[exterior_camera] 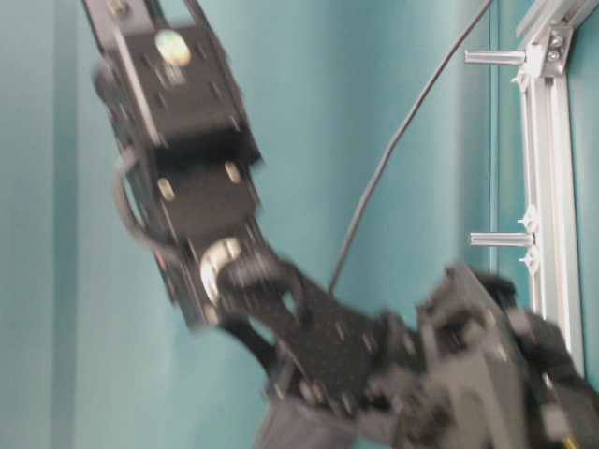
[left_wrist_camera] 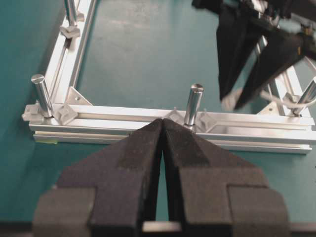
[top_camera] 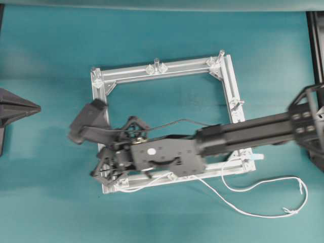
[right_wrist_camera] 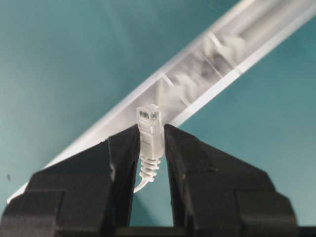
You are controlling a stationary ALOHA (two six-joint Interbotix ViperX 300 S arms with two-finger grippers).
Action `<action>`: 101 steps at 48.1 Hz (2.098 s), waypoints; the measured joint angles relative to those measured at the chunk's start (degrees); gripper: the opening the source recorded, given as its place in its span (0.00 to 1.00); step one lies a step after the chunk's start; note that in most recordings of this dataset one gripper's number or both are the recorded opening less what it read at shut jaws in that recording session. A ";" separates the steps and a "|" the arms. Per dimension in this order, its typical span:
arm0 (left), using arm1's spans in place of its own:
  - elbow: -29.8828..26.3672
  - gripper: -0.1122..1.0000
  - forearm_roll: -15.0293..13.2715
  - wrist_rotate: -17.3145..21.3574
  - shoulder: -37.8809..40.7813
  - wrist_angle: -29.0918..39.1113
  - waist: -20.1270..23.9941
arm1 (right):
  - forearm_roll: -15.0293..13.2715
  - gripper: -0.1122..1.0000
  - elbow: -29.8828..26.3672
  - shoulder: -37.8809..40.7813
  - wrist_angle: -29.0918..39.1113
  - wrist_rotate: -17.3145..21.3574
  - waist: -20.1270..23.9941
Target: Move the cable alternately left and right between 8 pins so it hooks onto each one.
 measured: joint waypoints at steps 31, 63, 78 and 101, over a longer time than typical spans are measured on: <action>0.09 0.10 0.00 0.09 0.00 0.00 0.09 | -1.76 0.27 12.83 -6.77 -8.70 3.25 -8.44; 0.00 0.10 0.00 -0.70 0.09 0.00 0.09 | -0.09 0.27 -5.71 4.22 -6.42 -13.27 -11.95; 0.00 0.10 0.00 -1.41 0.00 -0.09 0.09 | 3.43 0.27 -11.51 7.82 -6.06 -20.92 -11.87; 0.00 0.10 0.09 -1.41 0.00 0.00 0.00 | 3.87 0.27 -24.35 15.56 -4.31 -26.72 -12.04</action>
